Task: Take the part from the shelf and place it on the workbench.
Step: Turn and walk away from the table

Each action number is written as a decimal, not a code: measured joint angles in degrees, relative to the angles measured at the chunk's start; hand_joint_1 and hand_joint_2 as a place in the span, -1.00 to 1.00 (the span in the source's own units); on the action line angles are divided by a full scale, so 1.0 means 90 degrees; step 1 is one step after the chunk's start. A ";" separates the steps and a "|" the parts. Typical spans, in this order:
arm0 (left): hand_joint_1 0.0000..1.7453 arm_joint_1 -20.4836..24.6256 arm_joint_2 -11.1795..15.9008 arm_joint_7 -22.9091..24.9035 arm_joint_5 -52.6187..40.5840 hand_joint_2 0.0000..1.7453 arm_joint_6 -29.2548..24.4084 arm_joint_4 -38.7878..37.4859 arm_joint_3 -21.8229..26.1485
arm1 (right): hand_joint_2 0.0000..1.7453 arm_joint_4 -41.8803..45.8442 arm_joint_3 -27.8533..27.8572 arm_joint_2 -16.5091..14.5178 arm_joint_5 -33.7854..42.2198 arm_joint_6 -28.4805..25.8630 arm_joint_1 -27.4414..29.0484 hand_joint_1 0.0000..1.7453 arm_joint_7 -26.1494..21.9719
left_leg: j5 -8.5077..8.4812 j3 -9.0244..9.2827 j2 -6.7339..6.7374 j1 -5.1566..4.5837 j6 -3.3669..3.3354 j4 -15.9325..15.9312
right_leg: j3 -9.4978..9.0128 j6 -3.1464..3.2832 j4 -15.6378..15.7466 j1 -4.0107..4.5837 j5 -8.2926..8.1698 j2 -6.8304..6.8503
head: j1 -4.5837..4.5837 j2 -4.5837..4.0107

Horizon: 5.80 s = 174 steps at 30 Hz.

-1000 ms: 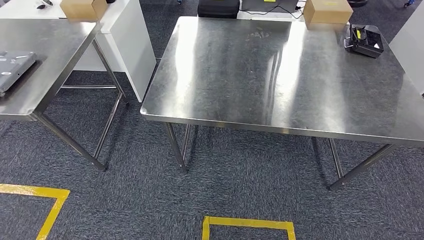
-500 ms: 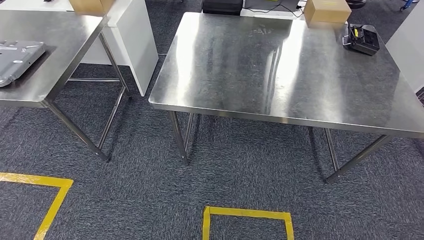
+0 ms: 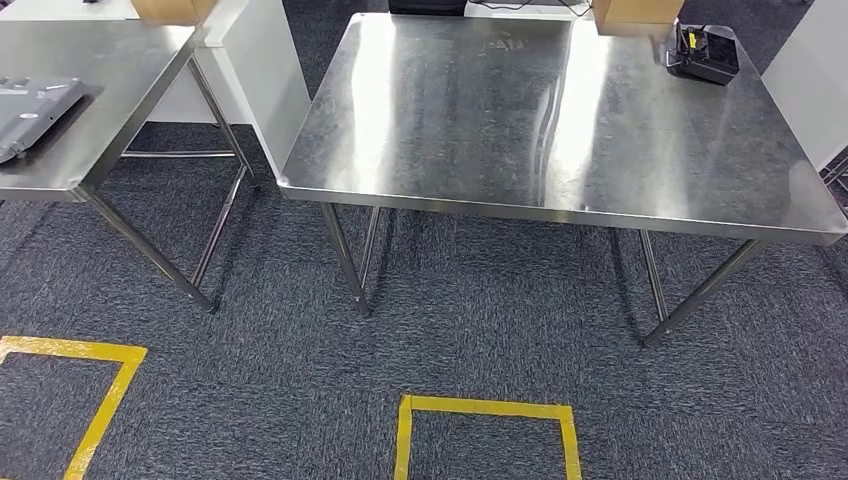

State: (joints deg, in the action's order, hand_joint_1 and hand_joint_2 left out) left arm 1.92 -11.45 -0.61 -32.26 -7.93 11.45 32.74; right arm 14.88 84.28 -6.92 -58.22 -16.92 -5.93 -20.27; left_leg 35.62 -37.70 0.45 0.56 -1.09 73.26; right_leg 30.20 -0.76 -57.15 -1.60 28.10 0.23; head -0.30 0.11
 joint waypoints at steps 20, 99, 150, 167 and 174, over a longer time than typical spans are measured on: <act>-1.00 -0.0014 -0.0014 -0.0039 0.0002 -1.00 -0.0102 0.0000 0.0016 | -1.00 -0.0001 -0.0012 -0.0128 -0.0056 0.0024 0.0008 -1.00 -0.0055 | -0.1126 0.0462 0.0010 -0.0105 -0.0205 -0.1709 | -0.0242 -0.0400 -0.0070 -0.0026 0.0323 -0.0027 | -0.0037 0.0000; -1.00 -0.0098 0.0032 -0.0004 -0.0427 -1.00 -0.0227 0.0032 0.0593 | -1.00 0.0095 -0.0172 -0.0112 0.0064 -0.0095 0.0094 -1.00 0.0732 | -0.0690 0.1107 -0.0039 -0.0040 -0.0037 -0.1929 | 0.0023 -0.0073 0.0118 0.0099 -0.0157 0.0022 | 0.0026 0.0000; -1.00 -0.0037 0.0062 -0.0053 -0.0792 -1.00 0.0041 0.0033 0.0590 | -1.00 0.0097 -0.0092 -0.0087 0.0322 -0.0059 0.0086 -1.00 0.0875 | -0.0412 0.0179 0.0000 -0.0003 0.0082 -0.0892 | -0.0335 0.0143 0.0155 0.0030 0.0199 0.0001 | 0.0032 0.0000; -1.00 -0.0021 0.0078 0.0073 -0.1022 -1.00 0.0163 0.0034 0.0595 | -1.00 0.0169 -0.0095 0.0095 0.0651 0.0178 0.0077 -1.00 0.0191 | -0.1098 0.0855 -0.0106 -0.0054 -0.0310 -0.2132 | 0.0502 0.0042 -0.1519 0.0069 0.0900 0.0026 | 0.0011 0.0000; -1.00 -0.0017 0.0082 0.0088 -0.1069 -1.00 0.0163 0.0034 0.0596 | -1.00 0.0174 -0.0095 0.0101 0.0724 0.0240 0.0078 -1.00 0.0191 | -0.1033 0.0591 -0.0505 -0.0014 -0.0053 -0.1757 | -0.0193 -0.0272 -0.0043 -0.0102 0.0282 -0.0369 | 0.0001 0.0000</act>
State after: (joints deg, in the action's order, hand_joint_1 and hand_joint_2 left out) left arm 1.77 -10.72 0.19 -41.88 -6.46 11.76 38.10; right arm 16.45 83.43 -6.00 -51.70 -14.76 -5.23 -18.56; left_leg 26.32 -32.38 -4.10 0.43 -1.57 57.45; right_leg 28.46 -3.20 -57.53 -2.51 30.63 -3.09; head -0.29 0.11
